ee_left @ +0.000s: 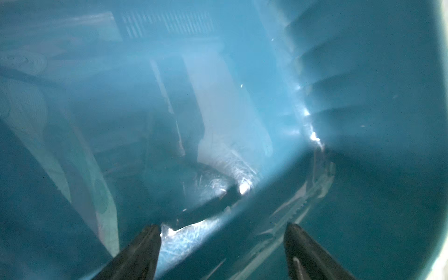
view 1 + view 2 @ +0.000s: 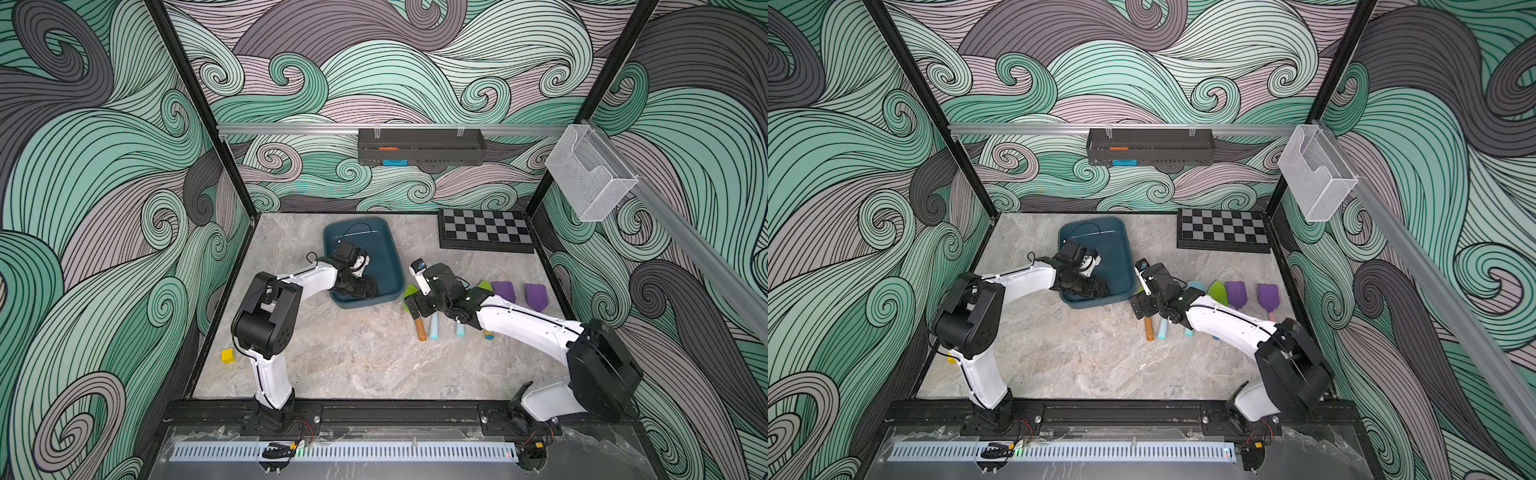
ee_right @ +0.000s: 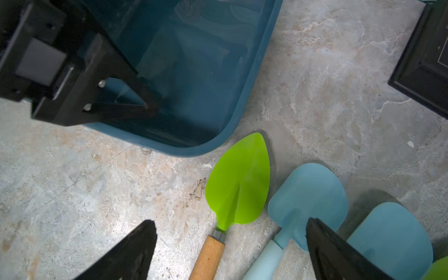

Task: Put the shovel into the storage box
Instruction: Move the storage box to the center of the board.

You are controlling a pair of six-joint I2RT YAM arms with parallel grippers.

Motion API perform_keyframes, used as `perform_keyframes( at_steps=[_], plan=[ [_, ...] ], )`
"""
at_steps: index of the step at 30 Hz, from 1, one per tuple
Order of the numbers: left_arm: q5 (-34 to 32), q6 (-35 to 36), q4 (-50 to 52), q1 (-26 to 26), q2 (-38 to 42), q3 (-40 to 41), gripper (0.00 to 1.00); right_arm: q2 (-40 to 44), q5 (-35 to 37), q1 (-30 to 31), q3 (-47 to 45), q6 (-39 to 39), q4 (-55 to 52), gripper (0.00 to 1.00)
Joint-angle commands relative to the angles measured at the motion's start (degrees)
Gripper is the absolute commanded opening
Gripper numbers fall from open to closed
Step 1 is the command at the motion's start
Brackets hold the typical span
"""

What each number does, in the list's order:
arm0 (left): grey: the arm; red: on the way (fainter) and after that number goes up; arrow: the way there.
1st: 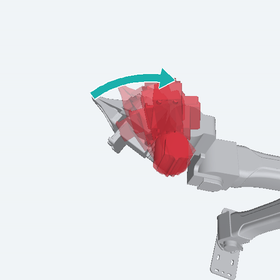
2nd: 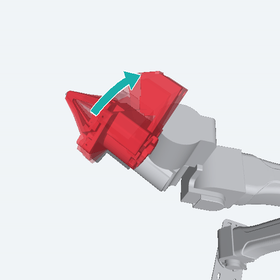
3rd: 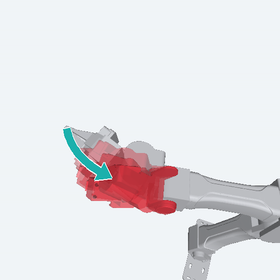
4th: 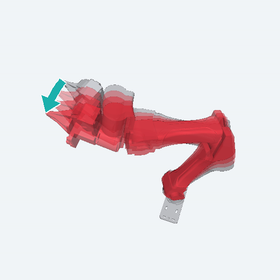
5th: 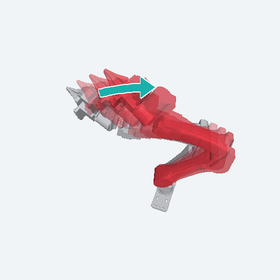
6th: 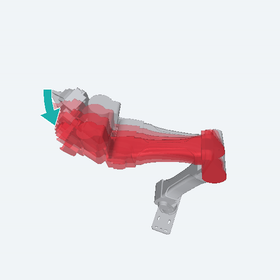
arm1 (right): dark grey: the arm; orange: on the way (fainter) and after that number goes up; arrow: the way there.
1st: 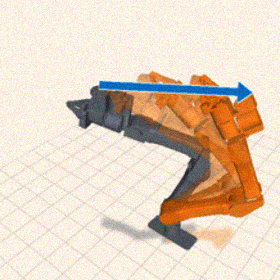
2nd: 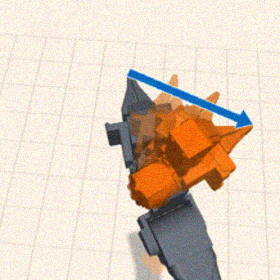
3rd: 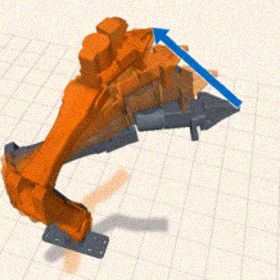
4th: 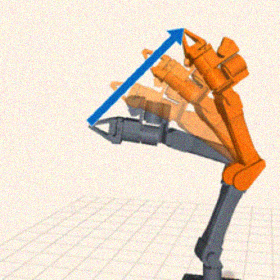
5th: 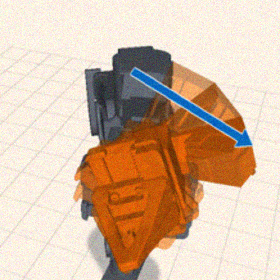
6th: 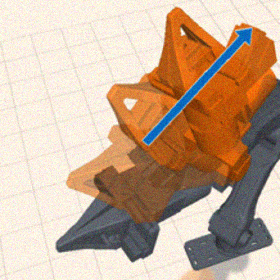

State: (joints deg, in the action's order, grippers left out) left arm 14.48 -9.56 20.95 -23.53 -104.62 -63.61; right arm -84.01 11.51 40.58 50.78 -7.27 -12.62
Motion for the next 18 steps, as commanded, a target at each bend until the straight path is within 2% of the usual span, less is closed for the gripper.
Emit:
perform_keyframes(
  at_steps=[1,5,10,14,18],
  plan=[
    [-3.0,-0.1,3.3,-1.1,3.6,2.8,0.84,0.7,1.0,0.5,-1.3,-1.3,0.8,0.99],
    [-3.4,-0.8,3.1,-1.9,6.7,7.1,0.84,1.1,1.2,0.8,-2.5,-2.2,0.9,0.99],
    [-7.3,-1.7,3.6,-2.1,8.0,10.4,0.84,1.5,1.2,1.9,-3.9,-3.9,0.6,0.98],
    [-9.6,-2.6,4.2,-2.0,8.6,10.2,0.84,2.4,1.1,3.7,-6.2,-5.6,0.2,0.77],
    [-9.7,-3.9,2.9,-2.1,11.5,9.8,0.85,2.8,2.1,5.2,-8.0,-6.9,-1.0,0.65]
  ],
)
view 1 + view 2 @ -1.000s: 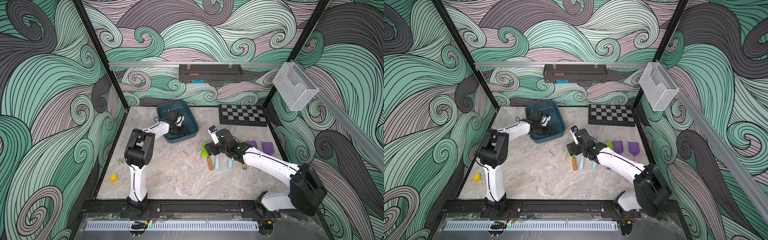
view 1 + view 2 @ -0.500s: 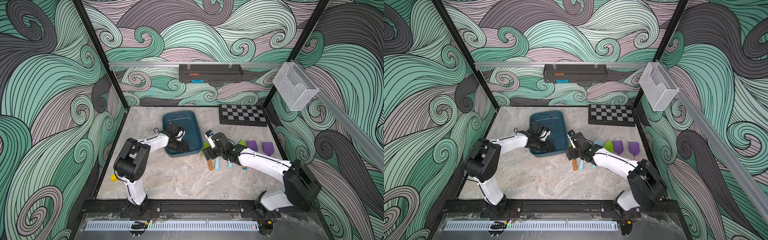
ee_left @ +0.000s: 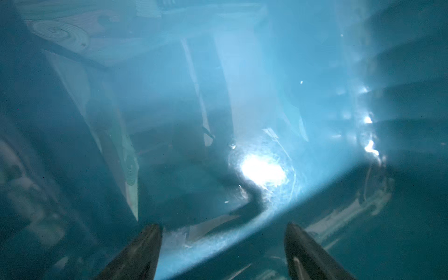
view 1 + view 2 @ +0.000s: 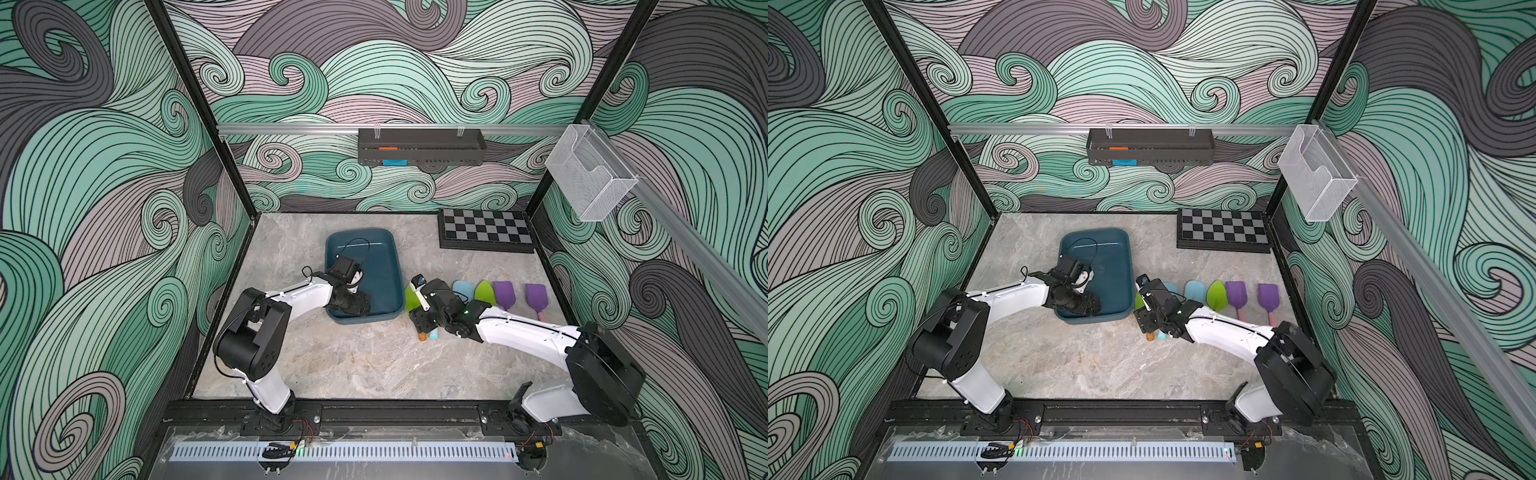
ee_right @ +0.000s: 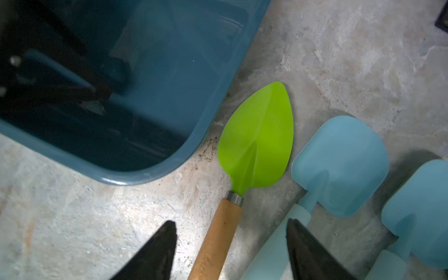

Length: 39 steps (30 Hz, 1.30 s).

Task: Put the shovel into the storage box
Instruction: Move the storage box to the center of the board, then pick up the shovel from the center of the board.

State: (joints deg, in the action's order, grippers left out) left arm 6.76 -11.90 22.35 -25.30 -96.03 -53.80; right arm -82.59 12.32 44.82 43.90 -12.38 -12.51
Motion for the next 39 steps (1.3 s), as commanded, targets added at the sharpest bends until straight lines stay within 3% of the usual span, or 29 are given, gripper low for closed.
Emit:
perform_keyframes(
  at_steps=[1,9,16,24,32,39],
  plan=[
    [-2.0,-1.9,1.3,-0.4,4.0,-0.1,0.85,1.4,1.7,1.4,-1.6,-2.1,-1.2,0.68],
    [-0.5,-2.4,1.8,-0.7,10.1,-1.3,0.89,-0.3,1.3,1.9,-4.3,-4.6,0.7,0.71],
    [0.0,-3.0,1.3,-1.0,11.1,-0.4,0.9,-3.6,-0.4,2.0,-4.3,-5.5,3.1,0.64],
    [-0.2,-3.0,0.7,-1.1,12.2,0.8,0.91,-6.3,-1.0,2.0,-4.8,-6.4,4.5,0.49],
    [-0.2,-2.9,0.6,-1.2,12.4,1.3,0.91,-4.6,-0.6,2.0,-5.9,-7.4,3.8,0.19],
    [1.1,-3.3,-0.5,-1.2,12.1,1.4,0.91,-0.5,1.2,2.0,-7.6,-7.9,2.0,0.08]
  ],
)
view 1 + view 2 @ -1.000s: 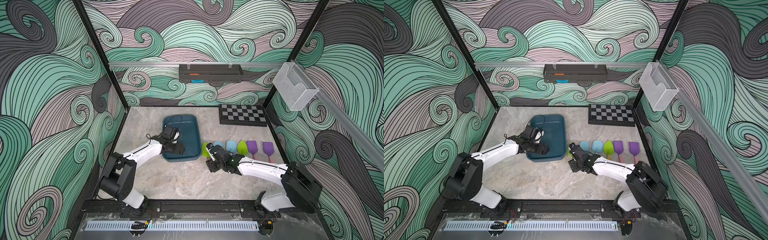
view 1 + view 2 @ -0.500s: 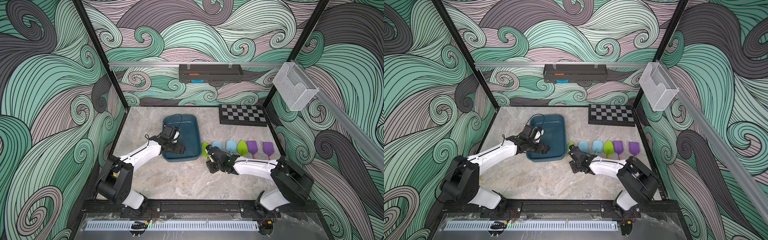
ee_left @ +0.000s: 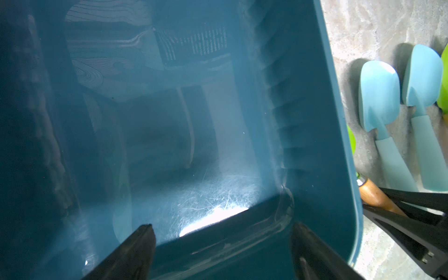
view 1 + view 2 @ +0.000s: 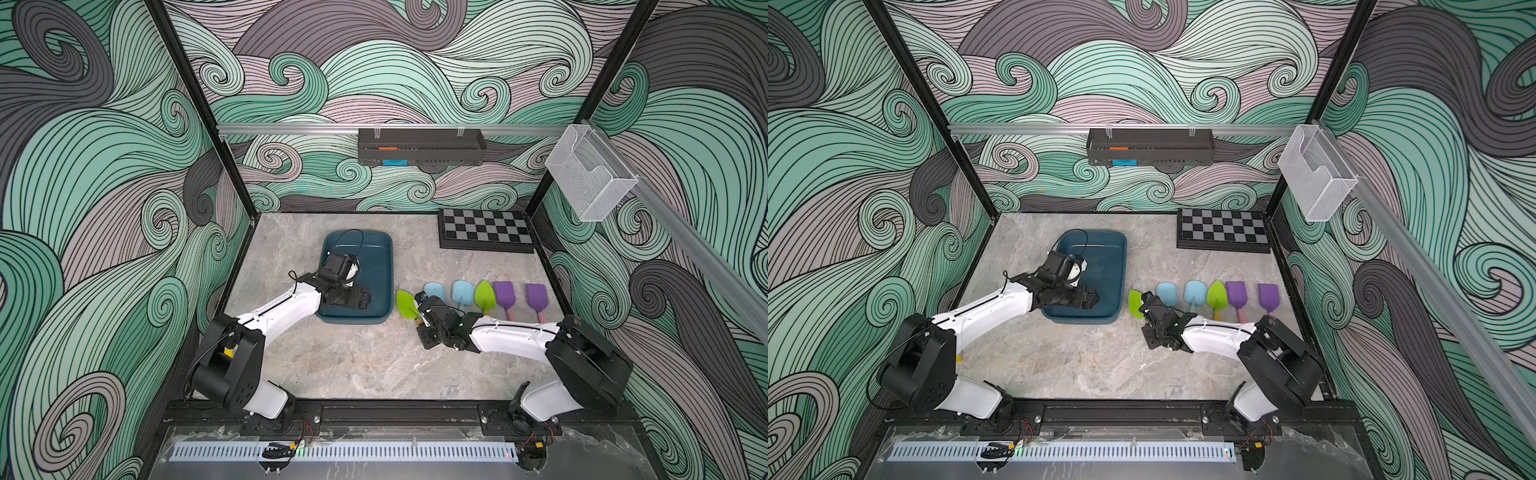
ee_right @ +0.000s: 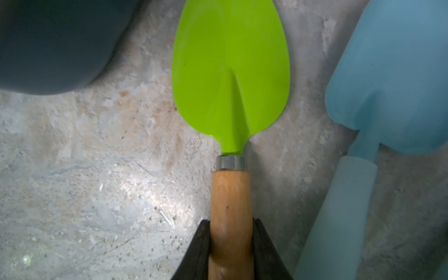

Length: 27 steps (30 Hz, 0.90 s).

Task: Put the shovel into the storage box
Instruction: Pick up the shovel from the center of the board, then place the shovel in the storage box.

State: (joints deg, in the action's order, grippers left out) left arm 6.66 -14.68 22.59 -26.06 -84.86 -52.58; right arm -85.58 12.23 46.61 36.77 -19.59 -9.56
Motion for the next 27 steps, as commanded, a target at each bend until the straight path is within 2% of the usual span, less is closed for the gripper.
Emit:
perform_keyframes(
  at_steps=[1,5,8,13,17,27],
  plan=[
    [1.5,-0.7,-1.0,-0.4,0.7,0.3,0.91,3.3,1.5,0.2,-0.6,-0.8,-1.4,0.06],
    [3.1,-1.3,-2.3,-0.4,-0.6,0.2,0.91,7.8,2.0,0.2,-0.8,-0.5,-3.2,0.0],
    [5.6,-2.1,-4.5,-0.6,-1.2,0.2,0.91,11.7,2.1,0.2,0.0,-0.1,-4.7,0.0],
    [14.1,-5.7,-15.4,-1.0,1.1,3.0,0.91,16.0,1.6,0.3,2.6,1.1,-7.3,0.0],
    [18.0,-9.5,-22.8,-1.7,1.8,3.9,0.91,17.7,1.1,1.0,4.6,1.7,-8.2,0.0],
    [19.5,-14.0,-30.3,-4.0,1.4,3.8,0.86,17.0,1.3,4.5,7.7,2.5,-7.8,0.0]
  ],
)
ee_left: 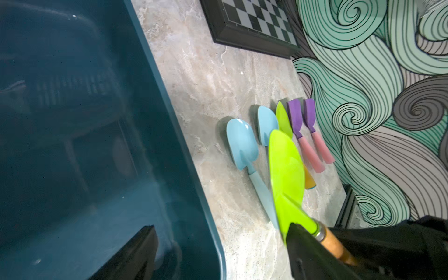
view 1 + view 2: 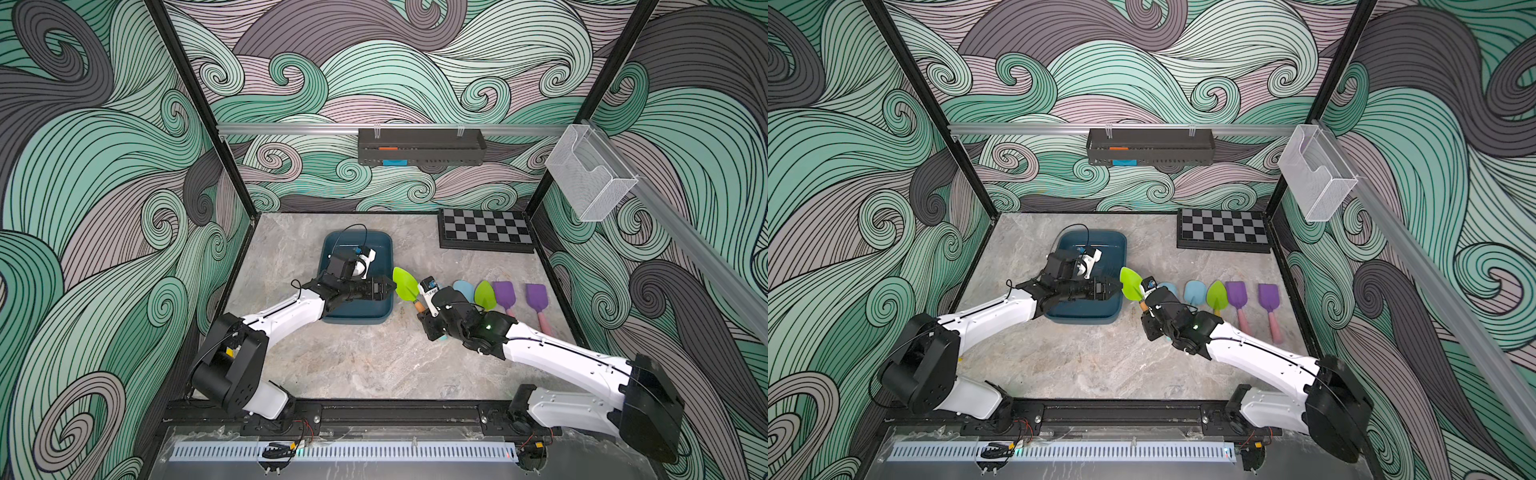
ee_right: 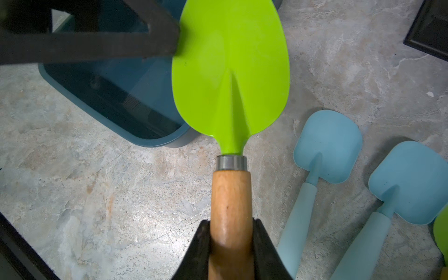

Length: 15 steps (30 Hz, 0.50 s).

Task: Put the shovel into the storage box
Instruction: Place the shovel in the storage box.

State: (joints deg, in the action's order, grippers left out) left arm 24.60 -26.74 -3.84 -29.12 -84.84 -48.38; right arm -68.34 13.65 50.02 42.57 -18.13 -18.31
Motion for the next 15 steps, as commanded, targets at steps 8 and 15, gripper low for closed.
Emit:
perform_keyframes(
  at_steps=[8,15],
  plan=[
    [1.6,-2.4,-4.1,-2.0,-0.3,-1.1,0.62,-0.3,0.0,2.3,1.8,0.9,2.6,0.0],
    [4.5,-4.9,-6.8,-2.3,-2.6,-1.8,0.18,-1.2,0.1,2.4,2.2,0.8,4.3,0.0]
  ],
)
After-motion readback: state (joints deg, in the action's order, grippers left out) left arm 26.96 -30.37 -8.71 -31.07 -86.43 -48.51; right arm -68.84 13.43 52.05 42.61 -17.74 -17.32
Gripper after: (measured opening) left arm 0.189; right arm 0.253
